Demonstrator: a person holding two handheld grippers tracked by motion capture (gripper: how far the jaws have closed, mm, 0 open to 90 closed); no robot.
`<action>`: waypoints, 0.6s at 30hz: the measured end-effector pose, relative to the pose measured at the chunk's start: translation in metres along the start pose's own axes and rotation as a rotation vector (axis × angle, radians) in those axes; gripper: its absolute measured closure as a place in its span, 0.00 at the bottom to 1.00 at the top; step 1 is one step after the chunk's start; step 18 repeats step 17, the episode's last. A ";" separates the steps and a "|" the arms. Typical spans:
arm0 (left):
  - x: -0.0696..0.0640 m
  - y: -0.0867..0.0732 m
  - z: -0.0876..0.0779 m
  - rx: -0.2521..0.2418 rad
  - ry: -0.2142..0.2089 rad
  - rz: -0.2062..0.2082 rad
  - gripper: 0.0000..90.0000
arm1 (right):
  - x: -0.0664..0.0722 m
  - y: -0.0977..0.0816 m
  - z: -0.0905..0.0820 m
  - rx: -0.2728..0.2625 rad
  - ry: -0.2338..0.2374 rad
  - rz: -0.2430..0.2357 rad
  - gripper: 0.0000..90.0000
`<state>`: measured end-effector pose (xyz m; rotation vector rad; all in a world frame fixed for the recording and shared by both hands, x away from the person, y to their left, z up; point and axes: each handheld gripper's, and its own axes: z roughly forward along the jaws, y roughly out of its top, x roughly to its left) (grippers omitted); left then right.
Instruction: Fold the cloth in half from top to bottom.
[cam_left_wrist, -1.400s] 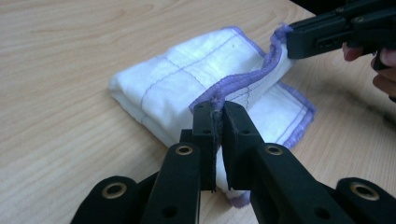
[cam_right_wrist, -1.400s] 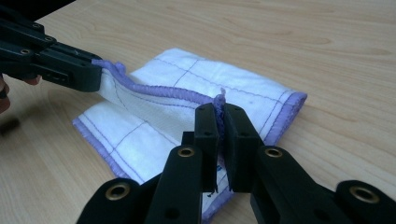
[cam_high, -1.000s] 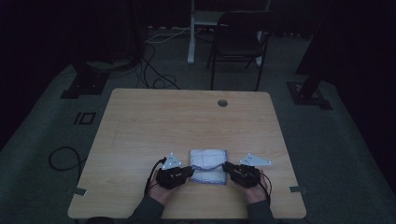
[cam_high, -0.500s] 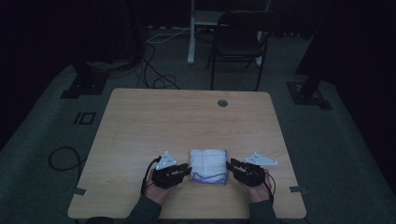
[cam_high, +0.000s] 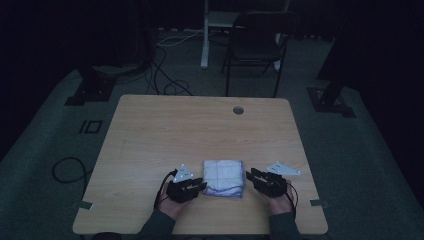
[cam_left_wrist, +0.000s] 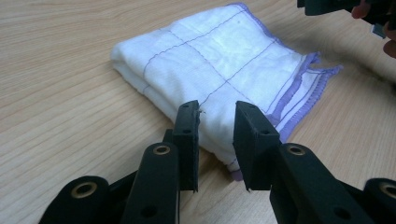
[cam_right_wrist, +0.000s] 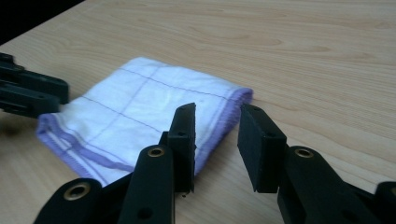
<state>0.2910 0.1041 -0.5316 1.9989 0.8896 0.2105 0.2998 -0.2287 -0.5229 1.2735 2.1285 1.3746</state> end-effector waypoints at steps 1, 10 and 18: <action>0.001 -0.001 -0.001 -0.002 0.002 -0.007 0.79 | -0.002 0.000 0.001 0.005 -0.007 0.003 0.75; 0.014 -0.010 -0.009 0.020 0.067 -0.011 0.79 | -0.014 -0.002 0.009 0.040 -0.037 0.009 0.74; 0.024 -0.011 -0.014 0.015 0.104 -0.019 0.78 | -0.021 -0.003 0.013 0.051 -0.055 0.018 0.74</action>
